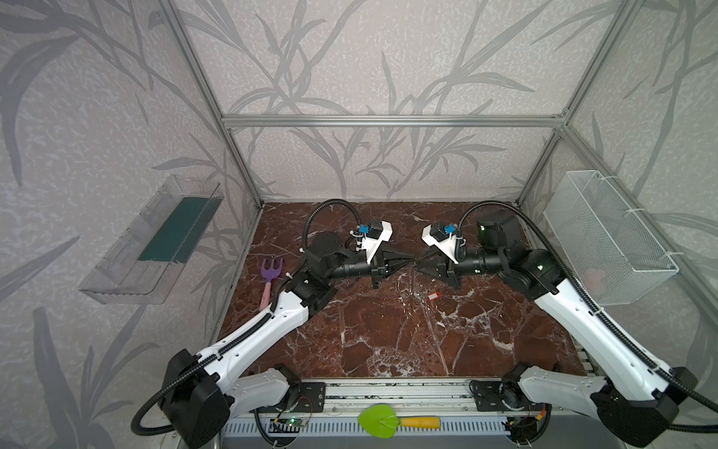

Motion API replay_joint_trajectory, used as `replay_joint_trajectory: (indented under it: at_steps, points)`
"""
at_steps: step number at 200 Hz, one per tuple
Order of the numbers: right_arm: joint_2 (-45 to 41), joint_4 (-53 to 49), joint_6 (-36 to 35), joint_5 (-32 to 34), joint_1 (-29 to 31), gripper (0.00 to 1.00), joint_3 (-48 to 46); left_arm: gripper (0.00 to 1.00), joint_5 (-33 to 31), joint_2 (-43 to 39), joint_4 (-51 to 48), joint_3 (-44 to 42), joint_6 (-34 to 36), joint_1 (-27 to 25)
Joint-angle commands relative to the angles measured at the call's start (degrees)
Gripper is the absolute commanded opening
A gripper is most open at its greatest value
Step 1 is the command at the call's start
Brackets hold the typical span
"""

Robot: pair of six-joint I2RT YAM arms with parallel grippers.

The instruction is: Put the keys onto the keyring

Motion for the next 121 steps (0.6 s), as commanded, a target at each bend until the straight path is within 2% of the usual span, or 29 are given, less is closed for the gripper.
replay_joint_trajectory:
  at_steps: [1, 45, 68, 89, 103, 121]
  points:
    - [-0.47, 2.32, 0.74, -0.72, -0.29, 0.18, -0.18, 0.00, 1.77, 0.08, 4.24, 1.22, -1.66, -0.10]
    - [-0.38, 3.25, 1.20, -1.77, -0.21, 0.10, -0.23, 0.00, 2.30, 0.53, 6.28, 0.91, -2.97, -0.10]
    - [-0.16, 3.78, 1.64, -2.46, -0.25, 0.00, -0.26, 0.00, 2.43, 0.89, 7.88, 0.57, -3.84, -0.08]
    - [0.06, 3.61, 1.49, -2.41, -0.24, 0.00, -0.02, 0.00, 2.52, 1.05, 7.82, 0.58, -3.97, -0.09]
    - [0.23, 2.34, 0.87, -1.51, -0.23, 0.00, 0.62, 0.00, 1.11, 0.45, 4.31, 1.05, -2.76, 0.06]
    - [1.38, -2.52, -1.61, 1.24, -0.20, 0.00, 2.98, 0.18, -2.70, -1.87, -5.82, 2.48, 2.66, 0.30]
